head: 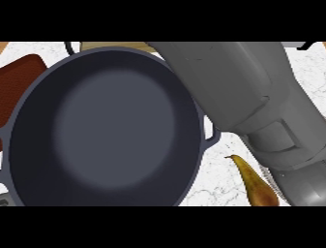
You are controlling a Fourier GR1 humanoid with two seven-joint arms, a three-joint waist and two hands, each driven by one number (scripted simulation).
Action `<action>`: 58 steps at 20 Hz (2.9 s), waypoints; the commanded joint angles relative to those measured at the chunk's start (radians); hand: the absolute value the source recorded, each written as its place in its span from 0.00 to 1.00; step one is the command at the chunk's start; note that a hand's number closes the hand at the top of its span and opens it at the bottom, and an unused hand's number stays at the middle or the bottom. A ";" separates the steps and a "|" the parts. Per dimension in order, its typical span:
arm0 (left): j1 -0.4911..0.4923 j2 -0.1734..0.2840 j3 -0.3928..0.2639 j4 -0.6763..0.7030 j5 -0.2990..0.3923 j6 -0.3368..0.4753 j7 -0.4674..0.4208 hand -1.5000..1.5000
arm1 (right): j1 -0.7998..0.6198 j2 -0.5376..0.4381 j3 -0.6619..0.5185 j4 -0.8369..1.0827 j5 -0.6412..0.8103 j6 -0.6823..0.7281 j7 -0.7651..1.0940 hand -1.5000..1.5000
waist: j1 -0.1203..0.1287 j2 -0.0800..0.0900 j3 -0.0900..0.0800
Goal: Pick the lemon from the placemat and place it in the tiered shelf
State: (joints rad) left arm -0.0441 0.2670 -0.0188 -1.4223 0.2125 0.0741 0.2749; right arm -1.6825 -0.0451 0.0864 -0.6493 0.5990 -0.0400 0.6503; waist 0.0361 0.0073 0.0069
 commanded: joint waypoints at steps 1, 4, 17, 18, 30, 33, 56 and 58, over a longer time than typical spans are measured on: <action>-0.009 -0.026 -0.027 0.046 -0.022 0.004 0.008 0.50 | 0.006 0.002 -0.012 0.125 0.029 -0.069 -0.110 1.00 | 0.003 0.009 -0.009; 0.000 -0.033 -0.006 0.128 -0.021 -0.022 -0.069 0.50 | -0.012 -0.014 -0.030 0.146 0.029 -0.084 -0.140 1.00 | -0.006 0.008 -0.010; -0.021 -0.020 0.003 0.064 -0.019 -0.026 0.027 0.50 | -0.079 0.004 -0.028 0.294 0.074 -0.065 -0.244 1.00 | -0.005 0.003 -0.009; 0.033 -0.009 0.002 0.073 -0.015 -0.068 -0.030 0.50 | -0.119 -0.002 -0.057 0.308 0.056 -0.065 -0.216 1.00 | 0.006 0.005 -0.010; 0.013 -0.043 -0.005 0.033 -0.027 -0.027 0.015 0.50 | -0.100 -0.015 -0.335 0.231 -0.174 -0.313 -0.235 0.00 | 0.007 0.006 -0.008; 0.030 -0.053 -0.003 0.016 -0.027 -0.016 0.018 0.50 | -0.045 -0.002 -0.385 0.181 -0.230 -0.355 -0.273 0.00 | -0.009 -0.001 -0.007; 0.044 -0.028 0.052 0.052 -0.035 -0.039 0.000 0.50 | 0.169 -0.369 -0.499 -0.025 -0.338 -0.303 -0.199 0.00 | -0.053 -0.014 -0.006; 0.035 -0.037 0.047 0.041 -0.027 -0.049 0.005 0.50 | 0.217 -0.355 -0.484 -0.075 -0.344 -0.296 -0.199 0.00 | -0.048 -0.013 -0.006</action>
